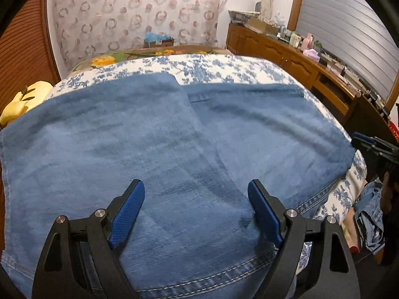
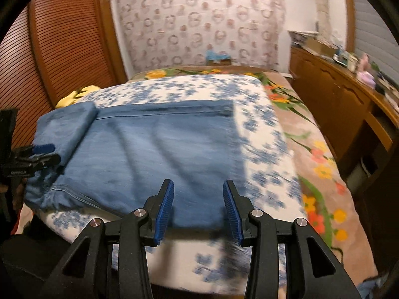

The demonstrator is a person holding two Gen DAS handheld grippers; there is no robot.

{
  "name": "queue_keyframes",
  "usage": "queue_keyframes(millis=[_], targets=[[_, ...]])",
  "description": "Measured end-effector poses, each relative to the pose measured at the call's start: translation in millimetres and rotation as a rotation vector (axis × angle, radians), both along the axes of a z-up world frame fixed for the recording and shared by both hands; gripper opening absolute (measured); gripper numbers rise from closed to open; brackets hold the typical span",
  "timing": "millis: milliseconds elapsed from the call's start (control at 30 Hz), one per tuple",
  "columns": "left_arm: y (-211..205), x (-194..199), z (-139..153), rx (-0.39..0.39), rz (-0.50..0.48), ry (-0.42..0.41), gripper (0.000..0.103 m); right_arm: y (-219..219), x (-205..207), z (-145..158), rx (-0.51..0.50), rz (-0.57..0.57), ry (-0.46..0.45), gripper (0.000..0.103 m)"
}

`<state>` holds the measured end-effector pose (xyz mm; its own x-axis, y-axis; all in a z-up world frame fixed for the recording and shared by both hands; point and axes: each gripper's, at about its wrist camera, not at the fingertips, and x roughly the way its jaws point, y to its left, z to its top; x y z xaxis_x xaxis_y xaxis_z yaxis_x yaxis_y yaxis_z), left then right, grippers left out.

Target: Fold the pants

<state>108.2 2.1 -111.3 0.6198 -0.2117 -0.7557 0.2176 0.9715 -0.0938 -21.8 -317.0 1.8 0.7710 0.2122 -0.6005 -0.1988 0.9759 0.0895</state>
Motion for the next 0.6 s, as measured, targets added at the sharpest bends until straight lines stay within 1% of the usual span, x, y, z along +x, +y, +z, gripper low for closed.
queue_keyframes(millis=[100, 167, 400, 500, 600], targets=[[-4, 0, -6, 0.033, 0.016, 0.005, 0.085, -12, -4, -4, 0.009, -0.032, 0.017, 0.043], [-7, -1, -8, 0.053, 0.019, -0.006, 0.085, -18, -7, -6, 0.011, -0.044, 0.028, 0.043], [-14, -5, -13, 0.12, 0.027, -0.035, 0.085, -20, -7, -17, 0.017, -0.053, 0.062, 0.043], [-15, -6, -13, 0.132, 0.029, -0.04, 0.086, -19, -6, -19, -0.004, -0.057, 0.05, 0.043], [-14, -6, -13, 0.124, 0.03, -0.039, 0.085, -18, -7, -20, -0.009, -0.061, 0.044, 0.044]])
